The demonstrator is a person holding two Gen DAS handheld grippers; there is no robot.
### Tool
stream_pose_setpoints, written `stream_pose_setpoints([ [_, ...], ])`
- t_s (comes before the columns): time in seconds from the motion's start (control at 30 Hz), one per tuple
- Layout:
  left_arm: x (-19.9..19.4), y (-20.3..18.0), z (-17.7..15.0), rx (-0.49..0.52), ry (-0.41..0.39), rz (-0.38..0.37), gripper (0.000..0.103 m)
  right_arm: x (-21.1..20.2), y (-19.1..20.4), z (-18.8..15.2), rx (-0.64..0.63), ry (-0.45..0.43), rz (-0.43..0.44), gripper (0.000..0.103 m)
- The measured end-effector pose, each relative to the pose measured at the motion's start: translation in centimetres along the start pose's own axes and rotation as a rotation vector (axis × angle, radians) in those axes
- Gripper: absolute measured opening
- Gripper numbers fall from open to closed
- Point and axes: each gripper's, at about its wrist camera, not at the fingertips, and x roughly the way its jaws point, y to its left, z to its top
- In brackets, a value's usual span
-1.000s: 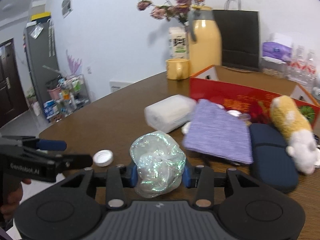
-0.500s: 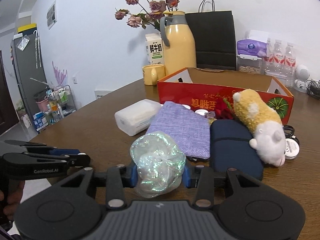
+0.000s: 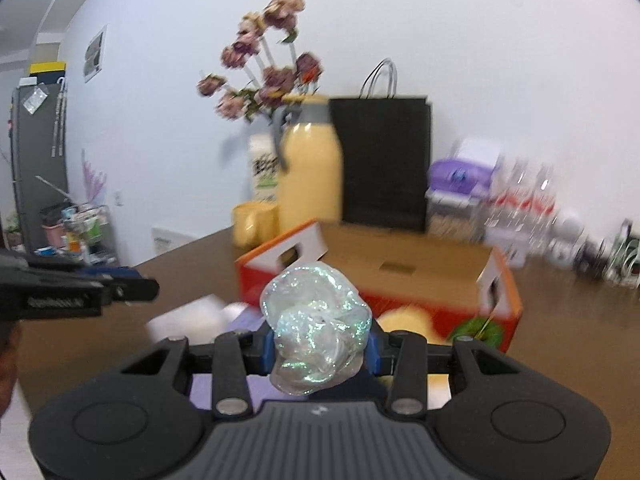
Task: Organize objects
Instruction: 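Carry the plastic bag with the right gripper while the left gripper grasps the white cap and carries it, then release the bag and the cap into the cardboard box with both grippers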
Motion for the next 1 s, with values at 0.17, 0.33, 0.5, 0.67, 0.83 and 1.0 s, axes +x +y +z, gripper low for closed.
stream_pose_setpoints([
  [0.17, 4.2, -2.5, 4.2, 0.015, -0.082, -0.039, 0.029, 3.1, -3.3, 3.6, -0.027, -0.049, -0.058, 0.04],
  [0.33, 9.0, -4.0, 6.8, -0.001, -0.079, -0.04, 0.029, 6.6, -5.6, 6.5, -0.017, -0.082, -0.089, 0.04],
  [0.5, 14.7, -4.1, 8.2, -0.056, -0.032, 0.021, 0.029, 10.9, -7.3, 8.0, 0.003, -0.041, -0.108, 0.04],
  [0.67, 19.9, -2.9, 6.8, -0.119, 0.098, 0.076, 0.029, 14.9, -9.4, 6.3, 0.074, 0.04, -0.111, 0.04],
  [0.83, 21.7, -2.7, 5.4, -0.094, 0.178, 0.067, 0.029, 17.1, -11.1, 3.9, 0.125, 0.145, -0.109, 0.04],
  [1.0, 22.4, -3.2, 4.6, -0.071, 0.223, 0.054, 0.029, 18.2, -11.7, 2.6, 0.15, 0.203, -0.103, 0.04],
])
